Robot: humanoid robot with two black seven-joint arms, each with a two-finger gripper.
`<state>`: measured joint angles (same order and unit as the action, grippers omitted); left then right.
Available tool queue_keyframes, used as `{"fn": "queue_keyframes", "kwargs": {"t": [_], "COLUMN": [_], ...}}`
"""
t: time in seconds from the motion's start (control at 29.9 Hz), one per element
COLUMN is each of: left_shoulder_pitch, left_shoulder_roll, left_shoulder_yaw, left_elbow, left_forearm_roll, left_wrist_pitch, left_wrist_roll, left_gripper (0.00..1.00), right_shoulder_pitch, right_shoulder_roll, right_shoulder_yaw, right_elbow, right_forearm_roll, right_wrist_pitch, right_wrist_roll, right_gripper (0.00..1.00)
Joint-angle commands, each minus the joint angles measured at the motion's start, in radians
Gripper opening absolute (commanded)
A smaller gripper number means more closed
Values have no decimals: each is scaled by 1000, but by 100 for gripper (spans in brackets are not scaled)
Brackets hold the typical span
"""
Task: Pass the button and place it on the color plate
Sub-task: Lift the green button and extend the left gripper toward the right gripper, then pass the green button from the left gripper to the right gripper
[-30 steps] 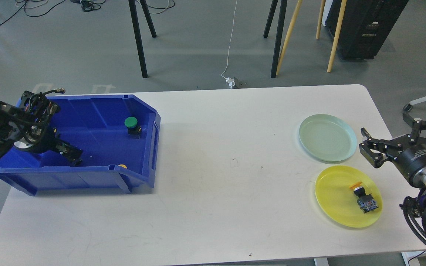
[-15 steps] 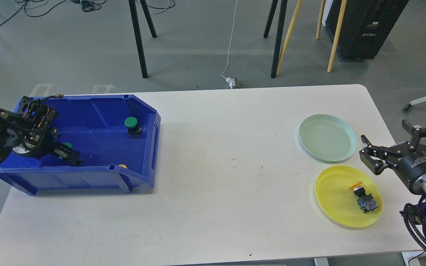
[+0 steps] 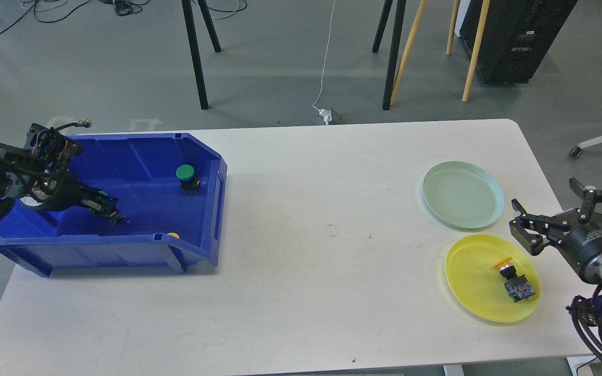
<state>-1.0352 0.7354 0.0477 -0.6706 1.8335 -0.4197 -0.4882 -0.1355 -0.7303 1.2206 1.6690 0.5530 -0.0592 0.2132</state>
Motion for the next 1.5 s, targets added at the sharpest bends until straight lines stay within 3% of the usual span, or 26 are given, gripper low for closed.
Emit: {"fn": "queue_keyframes", "kwargs": {"t": [0.0,0.1,0.17,0.27,0.47,0.67,1.2,1.47], "left_shoulder_pitch": [-65,-77,-69,-66,-63,-62,-43,-43], "left_shoulder_roll": [189,239,225,98,-298,-556,-584,-584], "left_shoulder_yaw": [-55,-173,-244,-282,-288,-311,-319,-319], "left_elbow": [-306,-472,-529,-534,-284,-25,-12,-12], "left_forearm_roll": [-136,-325,-434,-554,-645,-678,-695,-695], "left_wrist_pitch": [-69,-69,-69,-69,-8,-2,24,24], "left_wrist_roll": [0,0,0,0,0,0,0,0], "left_gripper": [8,7,7,7,7,8,8,8], "right_shoulder_pitch": [19,56,82,138,380,667,919,979], "right_shoulder_roll": [-14,-15,-15,-41,-196,-187,101,207], "right_shoulder_yaw": [-1,-6,-33,-116,-373,-622,-792,-855], "right_elbow": [0,-2,-3,-9,-14,-81,-377,-445], "right_forearm_roll": [-138,-393,-575,-770,-771,-486,-455,-455], "right_wrist_pitch": [-1,-1,-1,27,274,311,300,294], "right_wrist_roll": [-8,-30,-86,-150,-150,-143,-129,-130], "right_gripper": [100,100,100,100,100,100,99,98]}}
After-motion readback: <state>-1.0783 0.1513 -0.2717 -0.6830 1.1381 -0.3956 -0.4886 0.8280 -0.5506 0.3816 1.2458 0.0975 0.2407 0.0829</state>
